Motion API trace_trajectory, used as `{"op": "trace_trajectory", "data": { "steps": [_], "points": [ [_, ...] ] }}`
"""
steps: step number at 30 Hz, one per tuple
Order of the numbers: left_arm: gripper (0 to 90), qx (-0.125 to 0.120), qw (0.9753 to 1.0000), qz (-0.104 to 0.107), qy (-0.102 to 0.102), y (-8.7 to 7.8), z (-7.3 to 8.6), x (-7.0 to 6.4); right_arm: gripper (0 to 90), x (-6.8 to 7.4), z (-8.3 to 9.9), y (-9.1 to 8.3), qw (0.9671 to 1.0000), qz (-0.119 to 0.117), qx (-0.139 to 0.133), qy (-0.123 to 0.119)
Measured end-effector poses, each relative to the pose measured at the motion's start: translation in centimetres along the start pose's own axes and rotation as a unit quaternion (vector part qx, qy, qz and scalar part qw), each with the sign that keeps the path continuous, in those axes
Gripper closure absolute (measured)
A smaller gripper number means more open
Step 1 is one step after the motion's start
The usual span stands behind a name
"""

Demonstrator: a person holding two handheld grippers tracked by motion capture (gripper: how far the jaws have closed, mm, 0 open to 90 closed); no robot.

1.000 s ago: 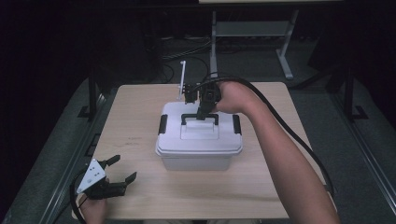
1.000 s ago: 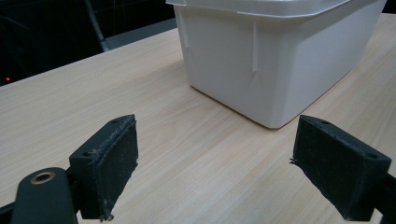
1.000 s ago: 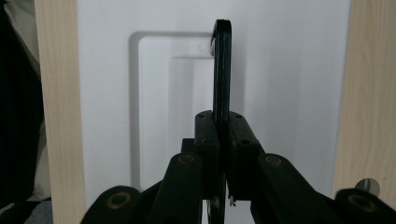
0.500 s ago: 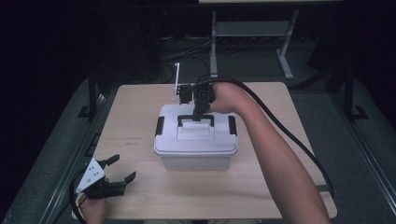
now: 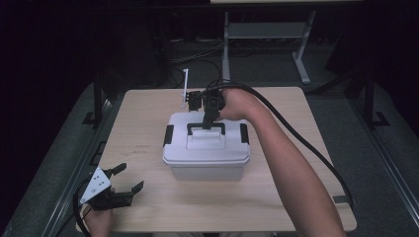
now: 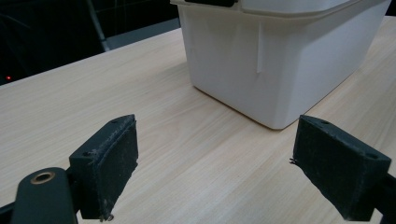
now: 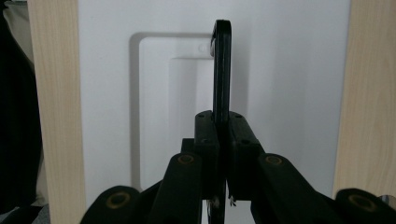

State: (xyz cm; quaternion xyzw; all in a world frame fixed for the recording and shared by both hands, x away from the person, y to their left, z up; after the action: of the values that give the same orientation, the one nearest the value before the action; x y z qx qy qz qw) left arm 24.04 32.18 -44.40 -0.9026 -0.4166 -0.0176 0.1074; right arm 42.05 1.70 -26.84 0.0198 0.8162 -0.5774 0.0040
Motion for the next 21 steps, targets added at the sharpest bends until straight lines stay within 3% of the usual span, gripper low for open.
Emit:
{"op": "trace_trajectory", "data": {
  "steps": [10,21],
  "points": [
    [13.5,-0.001,1.0000,-0.002,-0.003,-0.04,0.05,0.09,83.9,-0.59,0.62,0.76,0.9999,-0.012,-0.005,0.009],
    [13.5,-0.001,1.0000,-0.001,-0.002,-0.02,0.03,0.01,83.6,-0.52,0.66,0.72,0.9999,-0.011,-0.006,0.009]
  ]
}}
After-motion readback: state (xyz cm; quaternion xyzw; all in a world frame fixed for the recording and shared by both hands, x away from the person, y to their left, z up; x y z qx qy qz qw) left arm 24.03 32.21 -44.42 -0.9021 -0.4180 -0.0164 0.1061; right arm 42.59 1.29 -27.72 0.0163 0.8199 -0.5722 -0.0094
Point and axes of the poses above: each handheld gripper's, and its own axes: y roughly forward along the jaws, z roughly out of its underside, x roughly to its left, the point moved 1 cm from there along y, roughly forward along the jaws, and after that the axes turned 10 degrees about -x, right-handed, at the moved point
